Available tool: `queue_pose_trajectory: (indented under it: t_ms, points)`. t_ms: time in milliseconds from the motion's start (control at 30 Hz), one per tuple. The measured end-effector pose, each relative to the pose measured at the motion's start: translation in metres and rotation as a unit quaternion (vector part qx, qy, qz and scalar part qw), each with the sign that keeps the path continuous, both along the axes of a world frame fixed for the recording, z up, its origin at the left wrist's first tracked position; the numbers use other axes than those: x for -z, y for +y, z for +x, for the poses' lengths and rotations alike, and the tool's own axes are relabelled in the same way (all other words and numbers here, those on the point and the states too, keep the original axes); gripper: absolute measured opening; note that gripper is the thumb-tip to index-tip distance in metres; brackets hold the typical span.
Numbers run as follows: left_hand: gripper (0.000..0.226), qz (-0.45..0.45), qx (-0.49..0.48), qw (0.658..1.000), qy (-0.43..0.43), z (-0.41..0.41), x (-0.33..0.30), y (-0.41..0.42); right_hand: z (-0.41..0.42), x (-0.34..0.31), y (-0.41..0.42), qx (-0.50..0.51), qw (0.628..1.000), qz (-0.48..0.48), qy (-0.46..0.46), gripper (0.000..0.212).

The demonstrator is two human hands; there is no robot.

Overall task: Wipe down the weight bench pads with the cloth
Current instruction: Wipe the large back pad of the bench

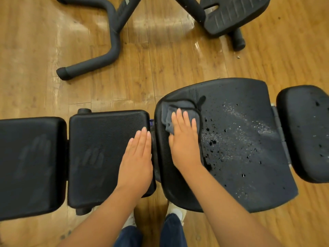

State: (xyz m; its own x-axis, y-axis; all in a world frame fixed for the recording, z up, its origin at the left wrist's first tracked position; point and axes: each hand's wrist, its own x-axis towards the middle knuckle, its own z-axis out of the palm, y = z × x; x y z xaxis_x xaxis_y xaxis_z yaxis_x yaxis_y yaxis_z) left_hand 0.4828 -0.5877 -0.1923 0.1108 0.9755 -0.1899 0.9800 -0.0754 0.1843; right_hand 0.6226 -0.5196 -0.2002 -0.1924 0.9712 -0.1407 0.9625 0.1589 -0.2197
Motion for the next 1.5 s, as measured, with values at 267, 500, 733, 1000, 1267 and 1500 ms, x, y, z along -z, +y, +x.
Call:
queue_pose_trajectory:
  t_ms: [267,500,733,1000,1267,1500]
  points:
    - [0.054,-0.012,-0.071,0.992,-0.102,0.019,-0.016,0.009,0.036,0.007,-0.136,-0.022,0.999,-0.013,0.036,0.082]
    - [0.057,-0.047,-0.016,0.997,-0.064,0.060,-0.005,0.012,0.056,0.003,-0.186,-0.030,0.999,0.008,0.035,0.057]
    - [0.054,-0.004,0.010,1.000,-0.023,0.051,0.007,0.007,0.048,0.006,-0.180,0.010,0.999,0.023,0.021,0.054]
    - [0.054,0.022,0.029,0.999,-0.013,0.045,0.016,0.002,0.037,0.003,-0.129,0.033,0.998,0.016,0.041,0.062]
    - [0.053,0.026,0.030,0.999,0.003,0.046,0.017,0.002,0.030,0.001,-0.006,0.026,0.999,-0.004,0.040,0.059]
    - [0.053,0.022,0.026,0.999,0.006,0.047,0.016,0.003,0.029,-0.005,0.054,-0.016,1.000,-0.011,0.014,0.057]
